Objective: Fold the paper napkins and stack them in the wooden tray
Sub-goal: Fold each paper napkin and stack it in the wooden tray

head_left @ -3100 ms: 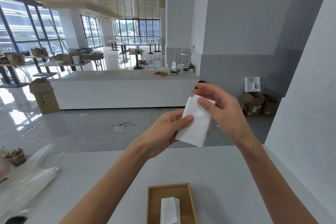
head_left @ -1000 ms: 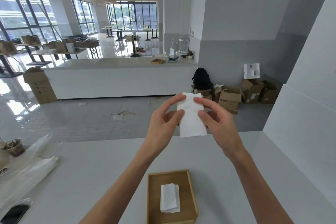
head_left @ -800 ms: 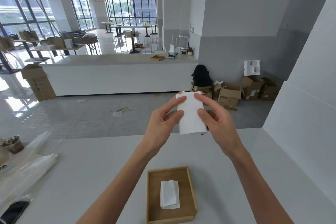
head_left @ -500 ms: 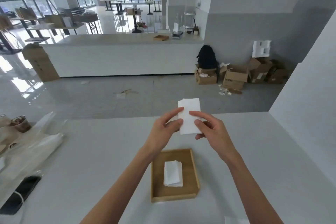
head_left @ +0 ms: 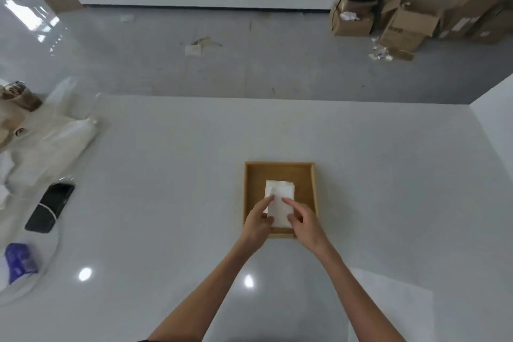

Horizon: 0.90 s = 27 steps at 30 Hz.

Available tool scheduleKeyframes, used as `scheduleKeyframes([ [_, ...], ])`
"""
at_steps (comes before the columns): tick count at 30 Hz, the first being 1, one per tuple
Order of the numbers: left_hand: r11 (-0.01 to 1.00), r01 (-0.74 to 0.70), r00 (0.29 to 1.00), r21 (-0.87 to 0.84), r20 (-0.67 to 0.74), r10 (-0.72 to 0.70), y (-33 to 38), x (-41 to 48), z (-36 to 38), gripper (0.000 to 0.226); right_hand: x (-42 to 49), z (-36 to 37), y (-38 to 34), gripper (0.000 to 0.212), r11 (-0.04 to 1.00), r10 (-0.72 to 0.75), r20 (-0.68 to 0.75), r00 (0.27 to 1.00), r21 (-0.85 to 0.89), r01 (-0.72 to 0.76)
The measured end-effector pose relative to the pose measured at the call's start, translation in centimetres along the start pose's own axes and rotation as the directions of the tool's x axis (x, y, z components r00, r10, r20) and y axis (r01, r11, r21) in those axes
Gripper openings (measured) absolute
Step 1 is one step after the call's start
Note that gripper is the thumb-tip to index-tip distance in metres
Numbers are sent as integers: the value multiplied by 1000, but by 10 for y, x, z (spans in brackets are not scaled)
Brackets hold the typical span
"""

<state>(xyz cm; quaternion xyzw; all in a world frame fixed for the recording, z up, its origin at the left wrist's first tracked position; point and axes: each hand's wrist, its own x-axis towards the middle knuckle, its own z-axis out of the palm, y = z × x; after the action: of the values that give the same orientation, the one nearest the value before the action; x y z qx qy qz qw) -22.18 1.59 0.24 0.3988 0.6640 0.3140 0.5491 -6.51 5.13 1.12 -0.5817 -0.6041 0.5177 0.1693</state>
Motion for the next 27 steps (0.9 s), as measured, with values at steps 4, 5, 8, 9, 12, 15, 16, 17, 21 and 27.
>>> scheduleKeyframes([
  [4, 997, 9, 999, 82, -41, -5, -21, 33, 9, 65, 34, 19, 22, 43, 993, -13, -42, 999, -122, 8],
  [5, 993, 9, 999, 119, -42, -4, -24, 40, 9, 65, 42, 23, 28, 43, 991, -17, -52, 998, -133, 10],
  [8, 950, -21, 998, 312, -44, 37, -33, 60, 10, 68, 60, 36, 42, 44, 981, -32, -124, 992, -195, 7],
  [9, 925, -40, 997, 377, -41, 60, -36, 64, 11, 68, 62, 40, 46, 44, 975, -36, -145, 989, -223, 3],
  [12, 892, -35, 997, 450, -43, 61, -39, 71, 17, 68, 65, 46, 55, 43, 963, 19, -199, 980, -259, -72],
  [15, 894, 23, 994, 447, -109, 29, -38, 69, 23, 66, 61, 48, 61, 57, 940, -6, -268, 963, -331, -86],
  [16, 887, 37, 988, 460, -150, 37, -37, 68, 26, 64, 60, 48, 63, 61, 940, -6, -290, 957, -329, -94],
  [17, 879, 45, 980, 474, -193, 53, -35, 68, 27, 61, 61, 48, 63, 61, 952, 7, -328, 945, -288, -107],
  [21, 869, 145, 960, 474, -279, -8, -32, 73, 29, 47, 69, 46, 65, 51, 980, 115, -387, 915, -105, -168],
  [27, 881, 219, 937, 420, -343, -69, -23, 74, 29, 56, 75, 44, 58, 58, 973, 194, -357, 914, -50, -226],
])
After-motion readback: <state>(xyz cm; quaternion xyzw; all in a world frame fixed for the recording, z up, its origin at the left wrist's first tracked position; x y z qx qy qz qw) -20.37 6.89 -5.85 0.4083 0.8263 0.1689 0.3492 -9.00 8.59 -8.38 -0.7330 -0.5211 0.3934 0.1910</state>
